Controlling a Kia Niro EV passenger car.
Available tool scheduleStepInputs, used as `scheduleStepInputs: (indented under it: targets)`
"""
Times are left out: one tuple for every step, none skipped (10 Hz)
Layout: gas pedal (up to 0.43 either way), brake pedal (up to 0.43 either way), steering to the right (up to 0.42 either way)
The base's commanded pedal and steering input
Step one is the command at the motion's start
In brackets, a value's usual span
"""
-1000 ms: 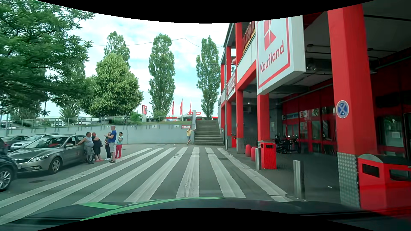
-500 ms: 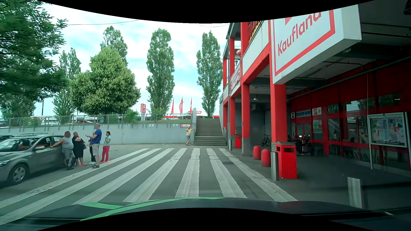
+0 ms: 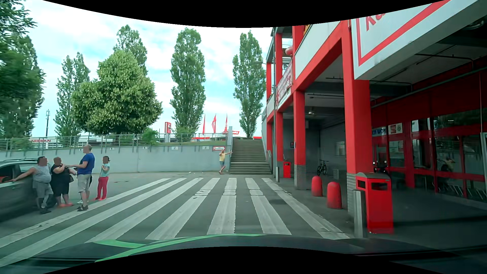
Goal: Follow the waypoints while adhering to traffic rules and regulations
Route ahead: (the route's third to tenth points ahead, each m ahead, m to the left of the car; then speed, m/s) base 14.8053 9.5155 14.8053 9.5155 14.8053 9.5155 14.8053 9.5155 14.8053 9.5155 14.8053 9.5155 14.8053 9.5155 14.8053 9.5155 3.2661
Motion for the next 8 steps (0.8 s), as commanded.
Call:
scheduleStepInputs:
  targets:
    - [0.020,0.000,-0.004]
    - [0.020,0.000,-0.004]
    - [0.020,0.000,-0.004]
    - [0.008,0.000,-0.004]
    - [0.008,0.000,-0.003]
    - [0.008,0.000,-0.003]
    - [0.008,0.000,-0.003]
    - [0.008,0.000,-0.003]
